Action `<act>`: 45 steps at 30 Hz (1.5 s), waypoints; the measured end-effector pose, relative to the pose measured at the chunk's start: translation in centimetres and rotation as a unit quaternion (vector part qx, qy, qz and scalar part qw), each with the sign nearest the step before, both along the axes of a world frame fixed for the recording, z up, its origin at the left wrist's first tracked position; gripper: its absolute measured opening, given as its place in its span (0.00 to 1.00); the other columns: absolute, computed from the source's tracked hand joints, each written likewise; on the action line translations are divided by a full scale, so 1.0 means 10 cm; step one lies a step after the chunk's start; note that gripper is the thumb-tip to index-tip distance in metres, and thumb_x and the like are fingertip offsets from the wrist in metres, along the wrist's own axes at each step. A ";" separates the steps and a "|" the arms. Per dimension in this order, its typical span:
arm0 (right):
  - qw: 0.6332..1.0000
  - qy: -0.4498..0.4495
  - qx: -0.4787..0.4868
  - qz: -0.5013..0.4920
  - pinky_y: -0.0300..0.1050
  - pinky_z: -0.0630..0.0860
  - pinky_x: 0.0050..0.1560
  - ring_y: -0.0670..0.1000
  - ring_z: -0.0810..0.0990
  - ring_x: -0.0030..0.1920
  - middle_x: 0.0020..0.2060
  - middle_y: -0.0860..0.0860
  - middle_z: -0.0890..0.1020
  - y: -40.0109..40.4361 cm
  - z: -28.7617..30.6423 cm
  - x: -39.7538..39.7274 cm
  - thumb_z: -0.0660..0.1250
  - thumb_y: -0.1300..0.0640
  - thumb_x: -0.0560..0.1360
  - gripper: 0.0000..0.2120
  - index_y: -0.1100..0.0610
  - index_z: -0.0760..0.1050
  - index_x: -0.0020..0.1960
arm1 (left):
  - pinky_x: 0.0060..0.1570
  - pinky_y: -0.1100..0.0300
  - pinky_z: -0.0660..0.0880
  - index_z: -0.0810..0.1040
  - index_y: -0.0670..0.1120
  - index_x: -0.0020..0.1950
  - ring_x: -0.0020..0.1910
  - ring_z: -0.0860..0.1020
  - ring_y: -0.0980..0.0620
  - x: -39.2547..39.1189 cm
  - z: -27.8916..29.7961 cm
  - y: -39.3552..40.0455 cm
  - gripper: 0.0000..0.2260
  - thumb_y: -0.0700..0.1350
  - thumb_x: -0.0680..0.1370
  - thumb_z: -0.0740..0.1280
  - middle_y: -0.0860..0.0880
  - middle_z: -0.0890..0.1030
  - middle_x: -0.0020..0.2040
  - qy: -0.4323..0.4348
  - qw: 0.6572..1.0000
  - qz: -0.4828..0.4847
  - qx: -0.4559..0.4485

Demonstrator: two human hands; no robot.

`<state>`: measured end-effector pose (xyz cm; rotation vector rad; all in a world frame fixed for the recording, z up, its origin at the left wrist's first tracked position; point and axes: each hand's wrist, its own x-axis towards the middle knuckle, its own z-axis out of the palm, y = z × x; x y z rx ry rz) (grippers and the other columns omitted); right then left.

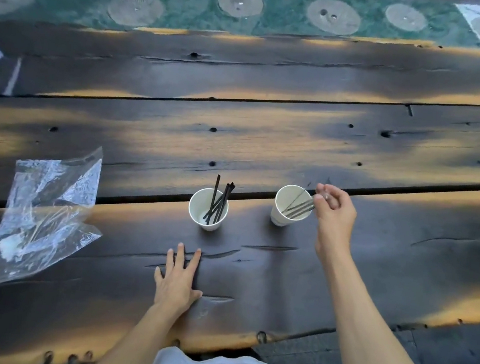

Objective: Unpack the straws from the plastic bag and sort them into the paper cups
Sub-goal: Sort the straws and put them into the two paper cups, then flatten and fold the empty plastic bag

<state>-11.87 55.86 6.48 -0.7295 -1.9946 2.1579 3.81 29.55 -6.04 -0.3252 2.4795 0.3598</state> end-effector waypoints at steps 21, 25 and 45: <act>0.912 -0.343 -0.101 0.202 0.44 0.78 0.38 0.54 0.82 0.34 0.39 0.57 0.83 -2.20 -0.54 1.19 0.61 0.64 0.79 0.05 0.59 0.75 0.49 | 0.71 0.47 0.67 0.61 0.40 0.76 0.72 0.69 0.39 0.50 0.40 -1.95 0.29 0.52 0.80 0.65 0.36 0.71 0.71 0.197 0.261 0.749 0.577; 0.895 -0.311 -0.076 0.310 0.42 0.77 0.38 0.53 0.81 0.36 0.41 0.55 0.83 -2.90 -0.50 1.17 0.63 0.63 0.78 0.04 0.59 0.75 0.51 | 0.63 0.52 0.73 0.68 0.42 0.72 0.63 0.76 0.42 0.47 0.34 -2.28 0.24 0.52 0.80 0.66 0.40 0.76 0.65 0.200 0.265 0.760 0.559; 0.893 -0.332 0.043 0.300 0.36 0.73 0.28 0.48 0.75 0.32 0.38 0.56 0.78 -2.89 -0.95 1.07 0.70 0.70 0.72 0.07 0.66 0.77 0.50 | 0.43 0.55 0.77 0.77 0.35 0.57 0.45 0.82 0.43 0.77 0.15 -2.41 0.16 0.47 0.84 0.60 0.36 0.83 0.53 0.124 0.435 0.753 0.478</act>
